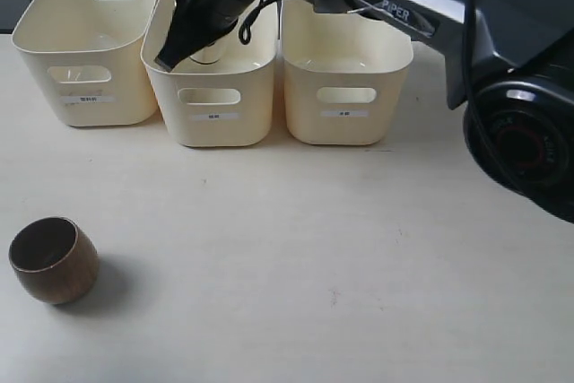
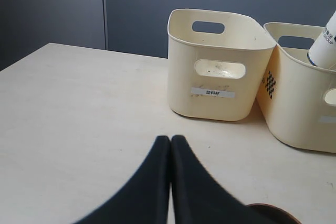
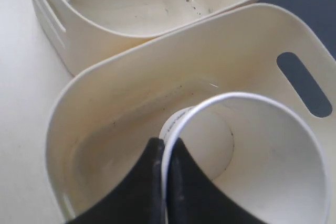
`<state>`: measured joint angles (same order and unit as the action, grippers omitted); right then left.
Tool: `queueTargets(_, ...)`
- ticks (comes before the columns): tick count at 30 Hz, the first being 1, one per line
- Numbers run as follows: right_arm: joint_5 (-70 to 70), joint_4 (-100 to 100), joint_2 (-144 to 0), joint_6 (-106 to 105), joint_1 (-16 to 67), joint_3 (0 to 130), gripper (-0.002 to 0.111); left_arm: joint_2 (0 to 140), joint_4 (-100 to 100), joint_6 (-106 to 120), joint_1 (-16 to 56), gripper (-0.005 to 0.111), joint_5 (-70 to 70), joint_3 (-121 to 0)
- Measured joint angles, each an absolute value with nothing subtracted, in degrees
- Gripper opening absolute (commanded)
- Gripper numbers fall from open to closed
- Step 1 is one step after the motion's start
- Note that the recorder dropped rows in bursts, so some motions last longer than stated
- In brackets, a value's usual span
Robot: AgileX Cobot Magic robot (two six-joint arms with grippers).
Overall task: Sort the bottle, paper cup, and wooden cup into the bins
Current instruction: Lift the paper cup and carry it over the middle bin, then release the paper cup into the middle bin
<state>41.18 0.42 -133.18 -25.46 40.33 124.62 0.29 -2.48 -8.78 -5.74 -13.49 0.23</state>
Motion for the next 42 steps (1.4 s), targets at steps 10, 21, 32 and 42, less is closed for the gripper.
queueTargets(10,37.43,-1.62,-136.07,-21.64,40.24,124.62,0.0,0.29,-2.48,-8.78,-5.74,0.0,-13.49,0.23)
queueTargets(21,36.9,-1.39,-137.5,-19.54,38.29,124.62,0.001,0.29,-2.48,-8.78,-5.74,0.0,-13.49,0.23)
queueTargets(32,36.9,-1.26,-137.5,-19.54,38.29,124.62,0.032,0.29,-2.48,-8.78,-5.74,0.0,-13.49,0.23)
queueTargets(42,36.9,-0.93,-137.5,-18.61,38.29,124.62,0.031,0.29,-2.48,-8.78,-5.74,0.0,-13.49,0.23)
